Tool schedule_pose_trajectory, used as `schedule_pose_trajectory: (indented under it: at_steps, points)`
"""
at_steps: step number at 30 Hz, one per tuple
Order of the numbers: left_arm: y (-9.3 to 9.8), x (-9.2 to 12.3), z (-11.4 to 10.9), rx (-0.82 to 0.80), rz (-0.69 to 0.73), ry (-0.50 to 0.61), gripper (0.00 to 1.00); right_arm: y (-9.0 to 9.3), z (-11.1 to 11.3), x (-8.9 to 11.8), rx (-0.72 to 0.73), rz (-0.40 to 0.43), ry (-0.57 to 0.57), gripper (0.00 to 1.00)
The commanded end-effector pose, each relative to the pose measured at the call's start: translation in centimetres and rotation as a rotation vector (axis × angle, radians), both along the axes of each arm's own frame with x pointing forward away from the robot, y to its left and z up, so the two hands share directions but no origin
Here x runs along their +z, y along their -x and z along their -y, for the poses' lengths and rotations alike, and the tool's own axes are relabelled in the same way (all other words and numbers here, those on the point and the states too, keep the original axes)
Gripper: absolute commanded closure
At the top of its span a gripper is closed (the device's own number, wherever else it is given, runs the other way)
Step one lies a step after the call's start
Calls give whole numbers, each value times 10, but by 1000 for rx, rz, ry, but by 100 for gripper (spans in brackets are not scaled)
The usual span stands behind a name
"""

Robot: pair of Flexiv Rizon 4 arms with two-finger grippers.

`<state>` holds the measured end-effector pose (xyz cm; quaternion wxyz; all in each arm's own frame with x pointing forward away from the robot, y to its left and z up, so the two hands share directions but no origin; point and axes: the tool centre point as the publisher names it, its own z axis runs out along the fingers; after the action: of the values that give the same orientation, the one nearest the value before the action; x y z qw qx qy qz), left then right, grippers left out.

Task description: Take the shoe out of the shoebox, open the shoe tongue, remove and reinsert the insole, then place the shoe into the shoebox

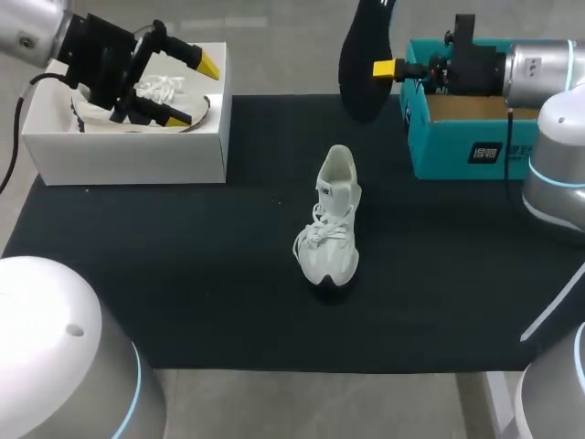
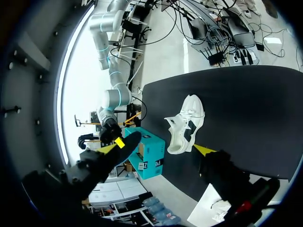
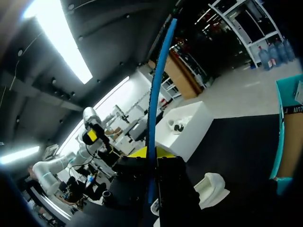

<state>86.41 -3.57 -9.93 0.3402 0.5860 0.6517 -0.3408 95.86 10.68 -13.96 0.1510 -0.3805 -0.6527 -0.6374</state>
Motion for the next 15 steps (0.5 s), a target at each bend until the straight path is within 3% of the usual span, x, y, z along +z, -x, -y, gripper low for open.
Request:
schedule_pose_trajectory:
  at_steps: [1, 5, 15]
  points:
    - [0, 1, 0, -1, -1, -5, 0, 0, -14, -11, -62, 38, 18, 100]
    - [0, 1, 0, -1, -1, -5, 0, -10, -28, -28, -95, 72, -3, 100]
    - [0, 1, 0, -1, -1, -5, 0, -28, -63, -58, -83, 60, 49, 100]
